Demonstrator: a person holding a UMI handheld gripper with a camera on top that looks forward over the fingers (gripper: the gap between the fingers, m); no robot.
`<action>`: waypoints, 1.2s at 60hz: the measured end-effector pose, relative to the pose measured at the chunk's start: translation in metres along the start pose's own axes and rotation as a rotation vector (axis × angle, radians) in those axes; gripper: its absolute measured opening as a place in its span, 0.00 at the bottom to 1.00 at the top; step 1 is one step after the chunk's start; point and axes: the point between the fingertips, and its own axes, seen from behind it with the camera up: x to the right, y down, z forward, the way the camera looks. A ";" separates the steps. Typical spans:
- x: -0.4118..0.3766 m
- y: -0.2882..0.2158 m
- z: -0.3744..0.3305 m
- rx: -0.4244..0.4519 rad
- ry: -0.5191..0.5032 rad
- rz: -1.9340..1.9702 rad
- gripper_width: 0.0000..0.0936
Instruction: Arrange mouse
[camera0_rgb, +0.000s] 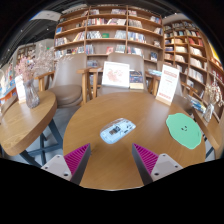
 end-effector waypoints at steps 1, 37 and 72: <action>0.000 -0.001 0.003 -0.004 0.002 0.000 0.91; -0.019 -0.055 0.091 -0.074 -0.025 0.052 0.91; 0.015 -0.122 0.049 -0.025 -0.046 0.028 0.43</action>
